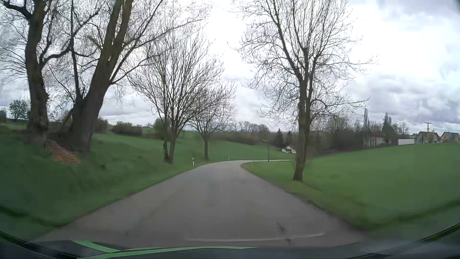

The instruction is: Follow the waypoints while adhering to traffic rules and regulations

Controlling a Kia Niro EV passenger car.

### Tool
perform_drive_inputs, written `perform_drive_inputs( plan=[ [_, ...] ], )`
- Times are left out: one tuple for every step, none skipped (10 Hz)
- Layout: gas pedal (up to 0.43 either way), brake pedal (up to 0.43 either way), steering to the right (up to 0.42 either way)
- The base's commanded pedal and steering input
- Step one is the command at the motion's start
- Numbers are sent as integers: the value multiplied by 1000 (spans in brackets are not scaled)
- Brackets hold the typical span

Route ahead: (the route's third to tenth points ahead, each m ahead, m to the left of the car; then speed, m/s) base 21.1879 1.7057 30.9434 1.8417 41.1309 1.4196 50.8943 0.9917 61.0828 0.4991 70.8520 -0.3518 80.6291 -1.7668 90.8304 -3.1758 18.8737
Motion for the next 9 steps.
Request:
perform_drive_inputs(
  plan=[
    [0, 30, -9],
    [0, 43, -7],
    [0, 49, -5],
    [0, 55, -4],
    [0, 61, -2],
    [0, 61, -1],
    [0, 61, 0],
    [0, 67, 1],
    [0, 61, 4]
  ],
)
